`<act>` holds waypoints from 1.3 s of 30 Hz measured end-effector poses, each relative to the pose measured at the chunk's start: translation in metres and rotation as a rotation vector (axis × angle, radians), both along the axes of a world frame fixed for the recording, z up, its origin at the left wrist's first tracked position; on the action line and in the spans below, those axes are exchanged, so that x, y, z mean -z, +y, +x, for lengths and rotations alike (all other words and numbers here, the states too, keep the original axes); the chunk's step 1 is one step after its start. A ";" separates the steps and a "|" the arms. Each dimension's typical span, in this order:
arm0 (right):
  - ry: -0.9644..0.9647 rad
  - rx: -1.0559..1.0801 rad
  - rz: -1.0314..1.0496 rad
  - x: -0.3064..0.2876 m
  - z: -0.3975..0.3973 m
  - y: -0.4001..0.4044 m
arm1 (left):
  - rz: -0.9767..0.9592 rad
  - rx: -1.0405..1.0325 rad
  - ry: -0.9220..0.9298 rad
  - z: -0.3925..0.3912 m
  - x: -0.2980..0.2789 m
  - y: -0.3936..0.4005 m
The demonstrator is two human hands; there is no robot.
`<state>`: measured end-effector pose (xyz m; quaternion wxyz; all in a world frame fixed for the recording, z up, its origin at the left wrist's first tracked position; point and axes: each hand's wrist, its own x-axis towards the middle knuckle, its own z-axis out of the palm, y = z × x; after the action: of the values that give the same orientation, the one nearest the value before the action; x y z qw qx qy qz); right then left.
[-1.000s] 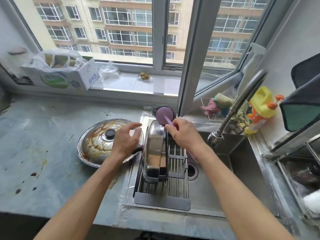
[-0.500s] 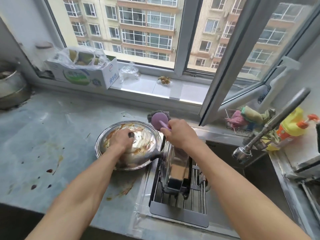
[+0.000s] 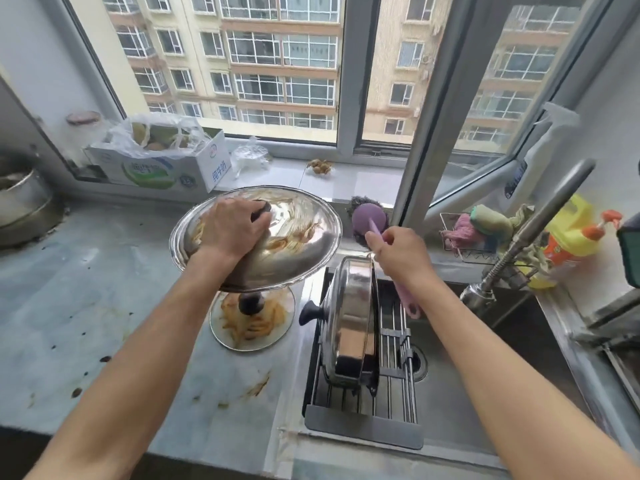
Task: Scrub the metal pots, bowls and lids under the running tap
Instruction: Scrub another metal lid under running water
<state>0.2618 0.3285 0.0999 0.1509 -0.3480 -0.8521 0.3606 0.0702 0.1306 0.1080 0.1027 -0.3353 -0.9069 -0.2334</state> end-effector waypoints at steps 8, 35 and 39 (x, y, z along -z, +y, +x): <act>0.060 0.208 -0.306 0.048 0.095 0.010 | -0.284 0.383 0.126 0.083 -0.057 0.060; 0.027 0.624 -0.819 0.149 0.297 0.101 | -0.418 0.694 0.008 0.290 0.079 0.192; 0.261 0.671 -1.178 0.159 0.320 0.118 | -0.314 0.670 -0.086 0.305 0.098 0.204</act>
<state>0.5818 0.4467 -0.0592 0.1418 -0.5708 -0.3352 0.7360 0.3747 0.3345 0.0103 -0.0702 -0.6153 -0.7750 -0.1260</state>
